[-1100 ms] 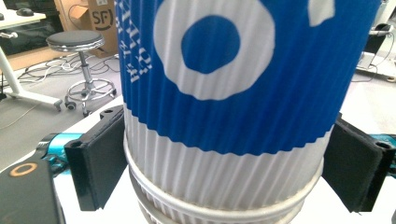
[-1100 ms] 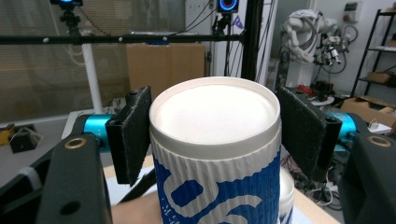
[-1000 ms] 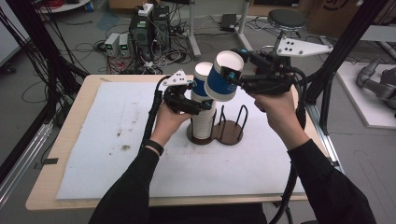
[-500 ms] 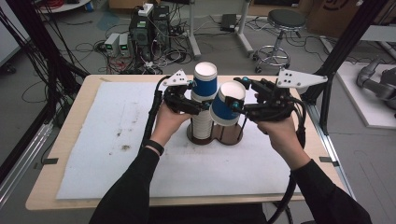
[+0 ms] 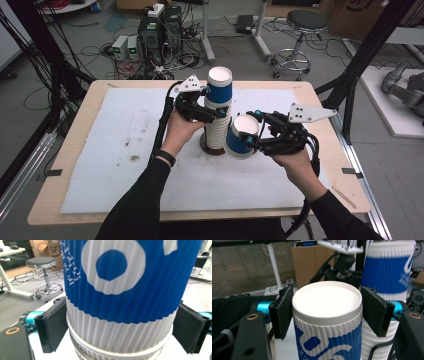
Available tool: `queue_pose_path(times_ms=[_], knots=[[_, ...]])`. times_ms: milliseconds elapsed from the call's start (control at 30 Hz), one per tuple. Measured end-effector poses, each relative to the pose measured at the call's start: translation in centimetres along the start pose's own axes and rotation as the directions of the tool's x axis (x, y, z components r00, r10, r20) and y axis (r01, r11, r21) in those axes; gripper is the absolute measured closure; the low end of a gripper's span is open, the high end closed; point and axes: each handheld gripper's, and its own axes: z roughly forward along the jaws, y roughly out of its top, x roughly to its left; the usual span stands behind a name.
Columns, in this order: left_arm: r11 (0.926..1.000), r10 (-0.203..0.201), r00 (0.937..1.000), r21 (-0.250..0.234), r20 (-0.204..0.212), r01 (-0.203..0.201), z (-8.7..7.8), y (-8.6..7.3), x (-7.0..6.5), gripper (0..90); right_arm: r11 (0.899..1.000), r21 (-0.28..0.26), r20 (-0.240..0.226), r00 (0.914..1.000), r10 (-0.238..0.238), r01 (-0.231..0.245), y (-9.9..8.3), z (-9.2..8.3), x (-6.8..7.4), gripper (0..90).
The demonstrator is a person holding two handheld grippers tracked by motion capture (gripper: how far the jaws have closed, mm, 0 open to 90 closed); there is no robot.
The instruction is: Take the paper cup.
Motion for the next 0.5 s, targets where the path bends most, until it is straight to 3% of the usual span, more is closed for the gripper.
queue_pose_path(times_ms=[500], knots=[[1.0000, 0.001, 1.0000, -0.001, -0.002, -0.001, 0.0, 0.0, -0.1, 11.3, 0.999, 0.015, -0.005, 0.9992, 0.038, -0.038, -4.2, -0.2, 0.4, 30.9]])
